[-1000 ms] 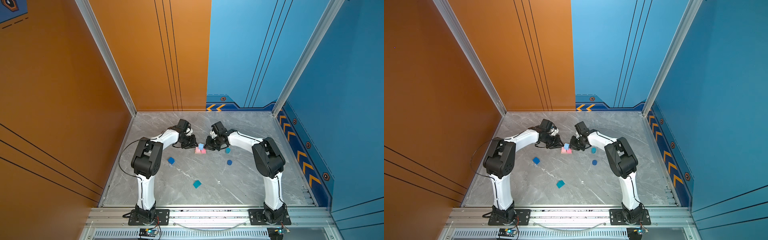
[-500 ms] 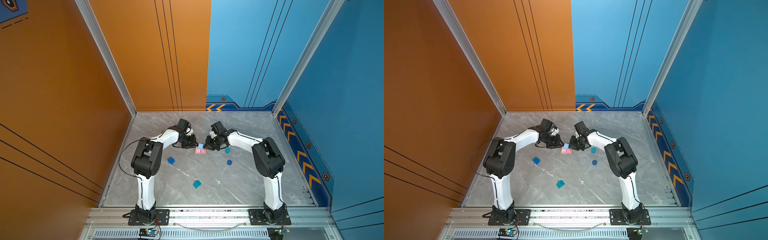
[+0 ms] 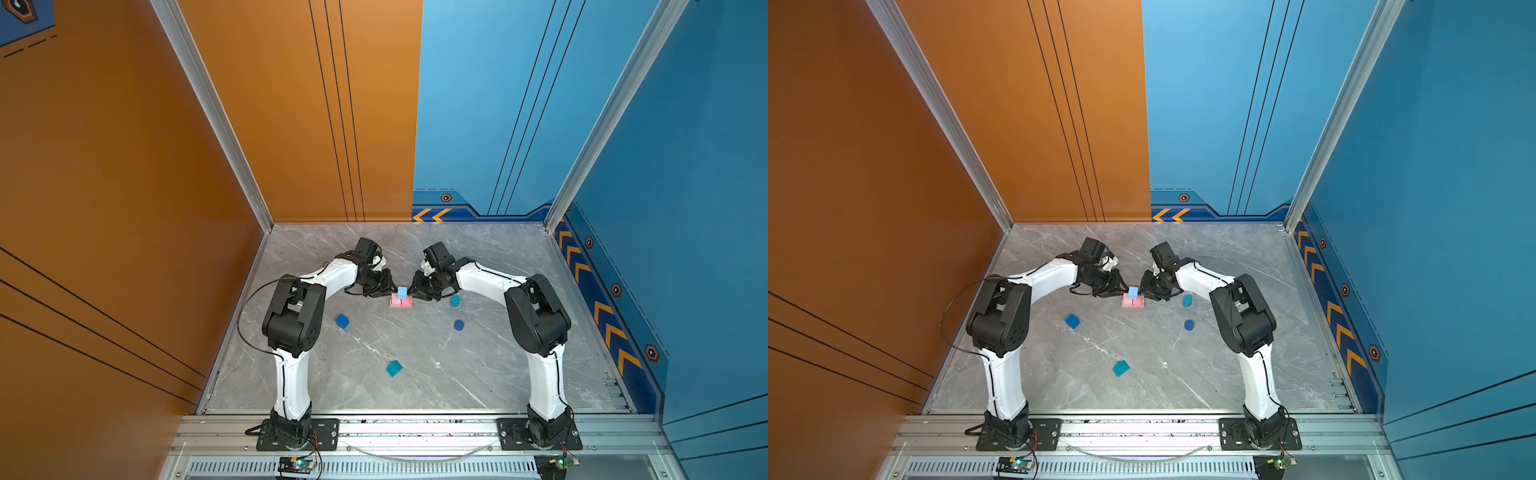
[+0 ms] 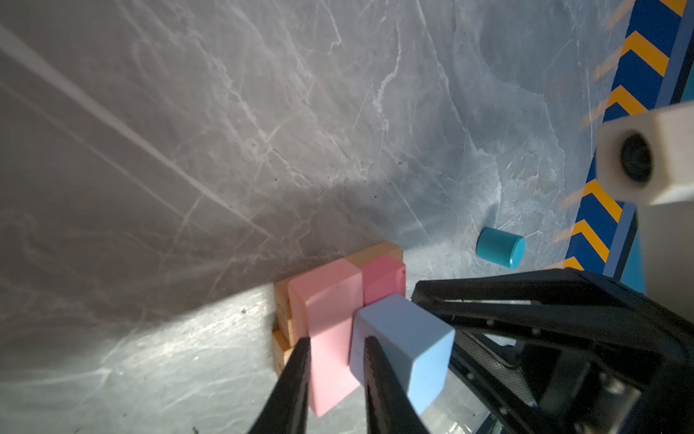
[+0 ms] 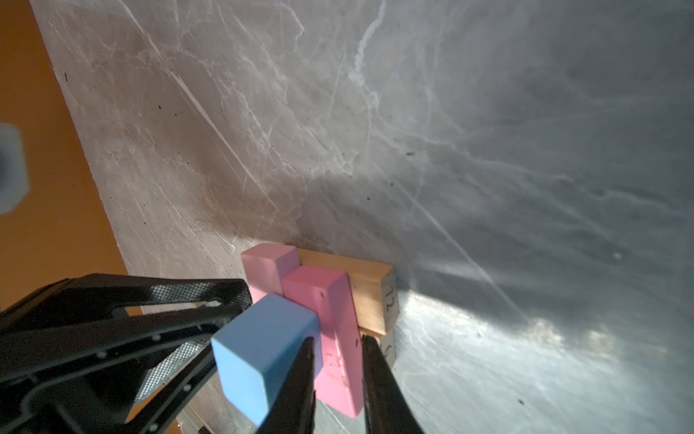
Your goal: Build the wood block tower
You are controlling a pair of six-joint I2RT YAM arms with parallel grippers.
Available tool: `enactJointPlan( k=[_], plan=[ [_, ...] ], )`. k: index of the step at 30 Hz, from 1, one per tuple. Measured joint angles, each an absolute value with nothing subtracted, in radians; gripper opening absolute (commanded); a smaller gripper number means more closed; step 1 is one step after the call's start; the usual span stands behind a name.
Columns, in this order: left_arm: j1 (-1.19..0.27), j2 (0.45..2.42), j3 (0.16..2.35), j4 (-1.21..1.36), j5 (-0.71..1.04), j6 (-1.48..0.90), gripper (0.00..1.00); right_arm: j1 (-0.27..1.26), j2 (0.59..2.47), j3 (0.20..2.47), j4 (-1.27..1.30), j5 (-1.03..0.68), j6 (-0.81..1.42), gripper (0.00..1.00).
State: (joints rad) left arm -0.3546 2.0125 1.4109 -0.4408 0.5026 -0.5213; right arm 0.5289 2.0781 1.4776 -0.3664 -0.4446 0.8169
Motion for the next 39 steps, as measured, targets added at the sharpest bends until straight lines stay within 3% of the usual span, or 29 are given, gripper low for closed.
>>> enactJointPlan(
  k=[10, 20, 26, 39],
  plan=[
    [-0.352, 2.012, 1.411, -0.441, 0.503, -0.521, 0.25, 0.524, 2.026, 1.464, -0.367, -0.443, 0.816, 0.2],
    [-0.334, 2.012, 1.411, -0.442, 0.503, -0.521, 0.25, 0.525, 1.957, 1.406, -0.393, -0.439, 0.8, 0.0],
    [-0.324, 2.012, 1.422, -0.45, 0.502, -0.52, 0.25, 0.538, 1.914, 1.353, -0.409, -0.434, 0.789, 0.0],
    [-0.321, 2.012, 1.476, -0.458, 0.503, -0.513, 0.15, 0.59, 1.927, 1.324, -0.405, -0.443, 0.79, 0.0]
  ],
)
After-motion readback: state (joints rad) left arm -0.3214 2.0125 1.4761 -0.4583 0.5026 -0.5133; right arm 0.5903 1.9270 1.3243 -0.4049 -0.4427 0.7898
